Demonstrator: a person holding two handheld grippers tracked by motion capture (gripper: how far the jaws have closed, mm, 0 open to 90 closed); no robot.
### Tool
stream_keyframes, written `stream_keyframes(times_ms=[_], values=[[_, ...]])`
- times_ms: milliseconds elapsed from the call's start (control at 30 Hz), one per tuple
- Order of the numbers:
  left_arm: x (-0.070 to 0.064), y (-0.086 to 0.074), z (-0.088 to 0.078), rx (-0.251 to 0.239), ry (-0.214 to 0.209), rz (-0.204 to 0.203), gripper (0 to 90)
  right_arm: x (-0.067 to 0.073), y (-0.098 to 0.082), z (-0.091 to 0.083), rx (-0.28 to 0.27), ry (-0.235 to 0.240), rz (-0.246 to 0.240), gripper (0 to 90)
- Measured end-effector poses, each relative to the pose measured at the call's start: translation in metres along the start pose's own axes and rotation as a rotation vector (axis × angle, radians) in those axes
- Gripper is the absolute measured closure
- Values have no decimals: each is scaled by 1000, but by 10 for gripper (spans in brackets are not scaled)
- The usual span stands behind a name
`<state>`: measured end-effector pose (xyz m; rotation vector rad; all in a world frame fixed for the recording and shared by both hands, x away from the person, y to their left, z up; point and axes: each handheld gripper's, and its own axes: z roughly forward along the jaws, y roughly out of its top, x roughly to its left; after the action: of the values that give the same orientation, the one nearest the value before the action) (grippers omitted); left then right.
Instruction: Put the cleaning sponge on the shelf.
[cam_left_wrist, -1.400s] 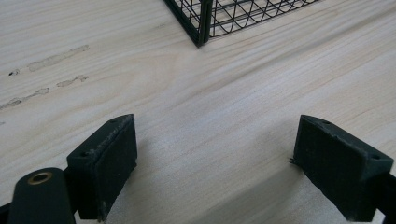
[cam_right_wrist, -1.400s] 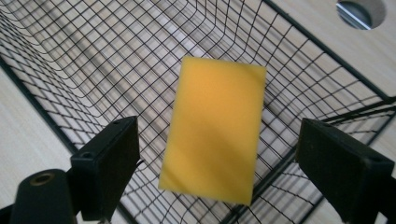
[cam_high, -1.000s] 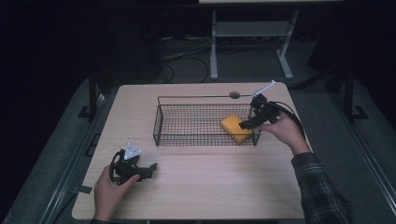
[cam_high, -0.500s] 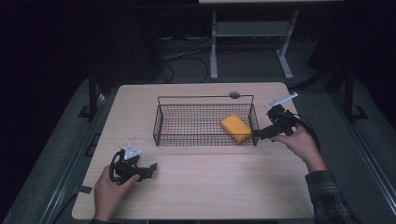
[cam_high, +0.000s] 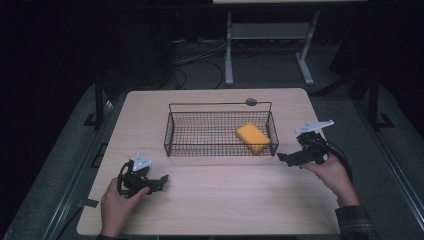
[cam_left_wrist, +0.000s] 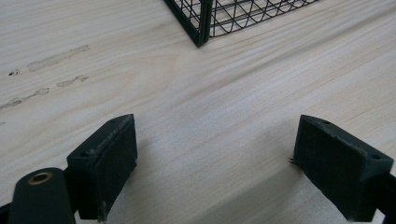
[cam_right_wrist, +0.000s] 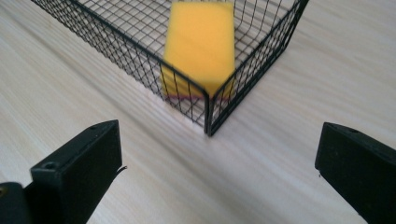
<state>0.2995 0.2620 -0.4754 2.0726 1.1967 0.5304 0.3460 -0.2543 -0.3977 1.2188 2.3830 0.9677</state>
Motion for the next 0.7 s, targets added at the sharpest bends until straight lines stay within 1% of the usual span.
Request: stream_keyframes(times_ms=[33,133,167,200,233,267,467,567,600,700], values=[[0,0,0,-2,0,0,127,1,-9,0,-11,2,5,3],[0,0,0,-3,0,0,127,3,-21,-1,-16,-7,10,4],[0,0,0,-3,0,0,127,3,-21,-1,-16,-7,10,4],[0,0,0,-3,0,0,127,5,-29,-1,-19,-12,9,4],[0,0,0,-2,0,0,126,7,-33,-1,-16,-17,16,4],[0,0,0,-2,0,0,127,7,-37,-1,-20,-25,9,3],[0,0,0,-2,0,0,127,9,-62,-3,-46,-45,36,4],[0,0,0,0,0,3,127,9,-74,-3,-53,-55,47,4],[0,0,0,0,0,3,127,9,-74,-3,-53,-55,47,4],[0,0,0,-2,2,2,127,11,-85,-1,-49,-64,57,4]])
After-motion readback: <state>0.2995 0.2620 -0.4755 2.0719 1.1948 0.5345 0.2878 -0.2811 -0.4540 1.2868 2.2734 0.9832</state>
